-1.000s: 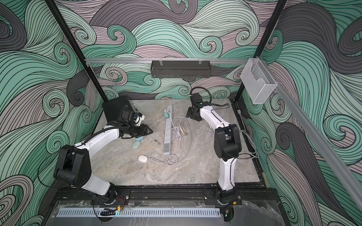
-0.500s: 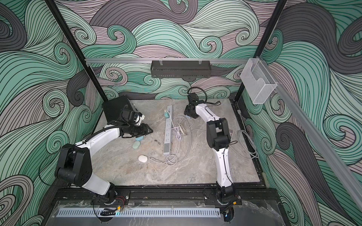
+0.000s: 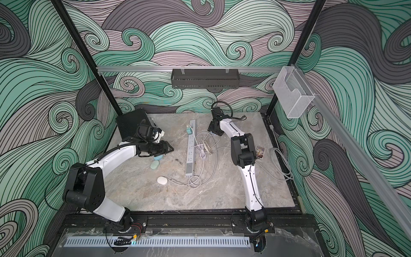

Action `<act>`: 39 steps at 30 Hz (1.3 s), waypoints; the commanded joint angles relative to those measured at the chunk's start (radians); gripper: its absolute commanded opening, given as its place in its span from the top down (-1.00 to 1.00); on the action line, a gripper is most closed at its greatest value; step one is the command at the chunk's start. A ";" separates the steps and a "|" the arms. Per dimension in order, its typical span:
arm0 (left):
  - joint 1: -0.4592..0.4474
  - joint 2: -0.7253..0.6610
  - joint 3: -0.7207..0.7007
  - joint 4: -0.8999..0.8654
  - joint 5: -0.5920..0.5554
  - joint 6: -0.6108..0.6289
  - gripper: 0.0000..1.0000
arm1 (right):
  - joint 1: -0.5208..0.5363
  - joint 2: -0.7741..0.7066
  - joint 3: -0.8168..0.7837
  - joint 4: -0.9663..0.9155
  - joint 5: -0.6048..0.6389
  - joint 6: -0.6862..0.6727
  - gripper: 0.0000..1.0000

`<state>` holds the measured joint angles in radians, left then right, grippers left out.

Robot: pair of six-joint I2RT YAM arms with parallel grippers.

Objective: Charge the bluetooth headset
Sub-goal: Pick up the plug from the center of the board.

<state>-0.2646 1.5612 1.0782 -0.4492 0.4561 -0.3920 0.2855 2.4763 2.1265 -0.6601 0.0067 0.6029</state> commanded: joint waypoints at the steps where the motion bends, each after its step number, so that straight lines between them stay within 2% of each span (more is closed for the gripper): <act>1: -0.003 0.002 0.016 -0.011 -0.005 0.015 -0.16 | -0.009 0.033 0.048 -0.038 0.007 -0.002 -0.13; 8: -0.004 -0.011 0.014 -0.013 -0.010 0.007 -0.16 | -0.012 -0.043 -0.020 -0.040 0.024 -0.008 0.16; 13: -0.005 -0.017 0.037 -0.003 -0.010 -0.018 -0.16 | -0.015 -0.226 -0.228 0.009 0.048 -0.046 0.10; 18: -0.011 -0.020 0.071 0.019 0.006 -0.023 -0.16 | -0.047 -0.416 -0.452 0.078 -0.024 -0.079 0.06; 24: -0.026 -0.031 0.123 0.072 0.120 -0.008 -0.16 | -0.094 -0.604 -0.656 0.177 -0.222 -0.231 0.15; 30: -0.063 -0.053 0.180 0.163 0.226 0.026 -0.18 | -0.094 -0.774 -0.774 0.233 -0.457 -0.521 0.24; 34: -0.101 -0.027 0.253 0.180 0.253 0.023 -0.20 | -0.076 -0.866 -0.826 0.247 -0.632 -0.685 0.34; 37: -0.141 0.009 0.319 0.148 0.256 0.008 -0.22 | -0.048 -0.923 -0.862 0.276 -0.702 -0.775 0.39; 39: -0.156 0.036 0.350 0.145 0.274 -0.046 -0.23 | -0.029 -0.957 -0.884 0.295 -0.735 -0.807 0.39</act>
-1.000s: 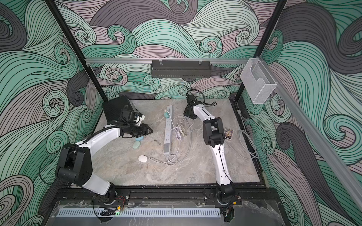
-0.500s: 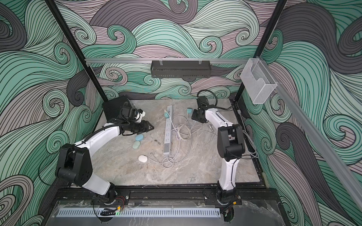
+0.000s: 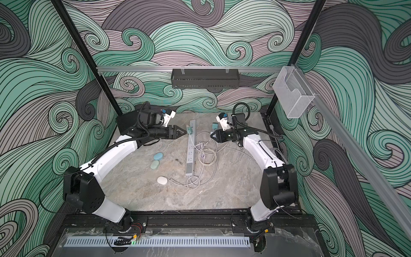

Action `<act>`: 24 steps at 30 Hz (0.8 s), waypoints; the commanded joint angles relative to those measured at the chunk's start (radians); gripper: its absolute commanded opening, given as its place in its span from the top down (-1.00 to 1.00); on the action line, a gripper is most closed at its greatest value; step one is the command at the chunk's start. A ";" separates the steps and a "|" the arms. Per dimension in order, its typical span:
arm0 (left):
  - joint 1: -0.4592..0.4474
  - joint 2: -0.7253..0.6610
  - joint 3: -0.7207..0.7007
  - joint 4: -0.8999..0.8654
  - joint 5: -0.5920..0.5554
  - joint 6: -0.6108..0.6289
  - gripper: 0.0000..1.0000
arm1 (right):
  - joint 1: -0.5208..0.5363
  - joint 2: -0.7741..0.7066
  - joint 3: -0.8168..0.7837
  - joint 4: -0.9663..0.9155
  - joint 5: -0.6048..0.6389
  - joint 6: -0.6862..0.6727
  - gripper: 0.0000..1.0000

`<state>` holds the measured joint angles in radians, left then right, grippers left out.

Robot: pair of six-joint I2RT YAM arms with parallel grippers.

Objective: Charge the bluetooth headset
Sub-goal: Pick up the plug from the center of the board.

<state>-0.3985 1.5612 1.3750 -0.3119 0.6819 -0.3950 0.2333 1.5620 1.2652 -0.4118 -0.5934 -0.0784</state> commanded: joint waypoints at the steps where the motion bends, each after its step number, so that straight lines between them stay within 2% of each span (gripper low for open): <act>1: -0.025 0.051 0.068 0.007 0.057 -0.073 -0.23 | 0.032 -0.057 -0.033 0.083 -0.151 -0.138 0.39; 7: -0.032 0.093 0.096 0.017 0.094 -0.174 -0.28 | 0.082 -0.093 -0.044 0.118 -0.190 -0.187 0.37; 14: -0.049 0.109 0.123 -0.049 0.132 -0.117 -0.31 | 0.124 -0.078 -0.004 0.113 -0.195 -0.205 0.39; 24: -0.069 0.138 0.127 -0.018 0.185 -0.138 -0.16 | 0.156 -0.056 0.035 0.104 -0.195 -0.217 0.43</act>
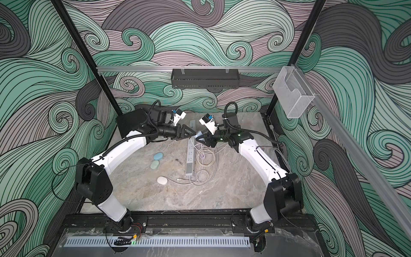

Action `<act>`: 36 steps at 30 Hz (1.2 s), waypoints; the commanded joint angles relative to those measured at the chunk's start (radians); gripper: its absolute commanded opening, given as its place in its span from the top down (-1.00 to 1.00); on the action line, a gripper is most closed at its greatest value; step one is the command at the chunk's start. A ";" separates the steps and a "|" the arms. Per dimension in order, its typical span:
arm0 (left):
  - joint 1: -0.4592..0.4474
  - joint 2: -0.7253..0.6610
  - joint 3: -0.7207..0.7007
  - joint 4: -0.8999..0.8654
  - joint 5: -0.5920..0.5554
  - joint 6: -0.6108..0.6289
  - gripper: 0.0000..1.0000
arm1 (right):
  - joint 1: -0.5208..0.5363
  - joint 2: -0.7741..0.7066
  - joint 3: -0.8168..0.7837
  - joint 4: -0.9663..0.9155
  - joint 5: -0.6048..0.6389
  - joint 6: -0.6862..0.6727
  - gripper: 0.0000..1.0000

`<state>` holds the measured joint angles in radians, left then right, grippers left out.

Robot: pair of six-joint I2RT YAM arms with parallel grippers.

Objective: Charge the bluetooth headset
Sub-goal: Pick up the plug from the center of the board.

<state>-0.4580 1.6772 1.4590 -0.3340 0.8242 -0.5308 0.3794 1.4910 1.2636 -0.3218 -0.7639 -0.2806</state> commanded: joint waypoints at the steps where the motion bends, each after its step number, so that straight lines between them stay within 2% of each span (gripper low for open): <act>1: -0.013 0.024 0.044 0.006 0.046 -0.006 -0.15 | 0.012 0.018 0.041 0.009 -0.022 -0.017 0.43; 15: -0.041 0.067 0.067 -0.017 0.100 -0.021 0.17 | 0.032 0.038 0.063 0.006 -0.013 -0.014 0.44; 17: -0.041 0.071 0.069 -0.016 0.106 -0.025 0.34 | 0.034 0.037 0.065 0.006 -0.013 -0.013 0.44; 19: -0.042 0.072 0.067 0.002 0.111 -0.043 0.57 | 0.034 0.034 0.062 0.014 -0.010 -0.002 0.33; 22: -0.041 0.072 0.063 0.047 0.115 -0.071 0.81 | 0.027 0.028 0.051 0.013 -0.008 0.026 -0.02; 25: -0.040 0.074 0.063 0.077 0.115 -0.098 0.92 | -0.015 0.019 0.036 -0.003 -0.092 0.096 -0.20; 32: -0.036 0.084 0.020 0.246 0.142 -0.234 1.00 | -0.096 -0.031 -0.096 0.081 -0.308 0.320 -0.26; 36: -0.036 0.090 -0.010 0.343 0.160 -0.312 1.00 | -0.114 -0.049 -0.171 0.244 -0.373 0.559 -0.26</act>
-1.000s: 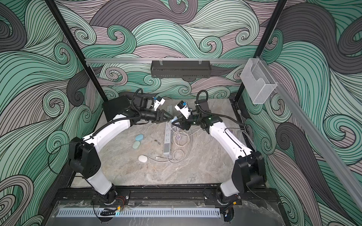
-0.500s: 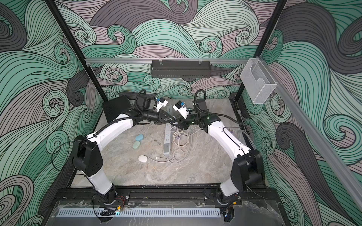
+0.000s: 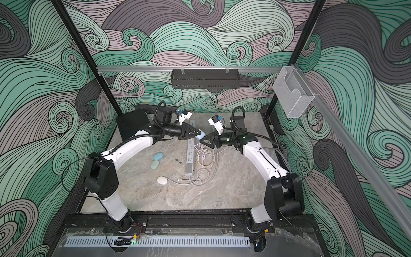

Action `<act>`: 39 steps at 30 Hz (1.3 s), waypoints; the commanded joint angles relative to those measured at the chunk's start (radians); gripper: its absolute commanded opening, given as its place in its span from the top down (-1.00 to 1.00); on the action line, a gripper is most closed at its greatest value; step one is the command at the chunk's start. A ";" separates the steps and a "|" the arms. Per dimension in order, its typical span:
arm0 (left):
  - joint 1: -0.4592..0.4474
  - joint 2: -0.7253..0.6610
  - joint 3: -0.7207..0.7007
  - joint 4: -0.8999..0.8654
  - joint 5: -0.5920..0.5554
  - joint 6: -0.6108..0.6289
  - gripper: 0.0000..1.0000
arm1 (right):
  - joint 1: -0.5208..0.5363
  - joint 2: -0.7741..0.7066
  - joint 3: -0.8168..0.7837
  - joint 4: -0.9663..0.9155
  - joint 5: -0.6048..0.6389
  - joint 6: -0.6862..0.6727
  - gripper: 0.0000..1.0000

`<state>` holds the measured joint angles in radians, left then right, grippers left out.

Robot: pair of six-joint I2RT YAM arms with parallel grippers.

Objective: Charge the bluetooth headset
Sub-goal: Pick up the plug from the center of the board.

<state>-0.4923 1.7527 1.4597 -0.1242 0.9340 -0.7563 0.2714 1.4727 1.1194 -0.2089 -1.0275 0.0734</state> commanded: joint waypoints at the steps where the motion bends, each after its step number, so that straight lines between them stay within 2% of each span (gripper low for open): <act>1: -0.002 0.016 -0.013 0.143 0.055 -0.094 1.00 | -0.011 -0.032 -0.032 0.149 -0.113 0.246 -0.26; 10: -0.002 0.022 -0.042 0.225 0.085 -0.150 1.00 | -0.045 0.016 -0.107 0.539 -0.160 0.715 -0.19; 17: -0.002 0.017 -0.052 0.275 0.105 -0.183 1.00 | -0.045 0.071 -0.151 0.869 -0.142 1.031 0.09; 24: -0.002 0.010 -0.072 0.333 0.112 -0.219 1.00 | -0.044 0.130 -0.181 1.191 -0.125 1.274 0.22; 26: -0.003 0.013 -0.080 0.360 0.112 -0.238 1.00 | -0.041 0.143 -0.186 1.256 -0.120 1.323 0.22; 30: -0.008 0.022 -0.095 0.437 0.108 -0.293 1.00 | -0.029 0.140 -0.185 1.273 -0.114 1.333 0.23; 36: -0.017 0.035 -0.093 0.471 0.101 -0.316 1.00 | -0.021 0.126 -0.183 1.269 -0.114 1.326 0.55; 39: -0.008 0.028 -0.070 0.382 0.103 -0.252 0.76 | -0.028 0.113 -0.182 1.260 -0.113 1.315 0.70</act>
<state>-0.4801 1.7737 1.3685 0.3069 1.0256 -1.0546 0.2211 1.6215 0.9279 0.9852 -1.1412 1.3842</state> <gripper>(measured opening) 0.273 0.300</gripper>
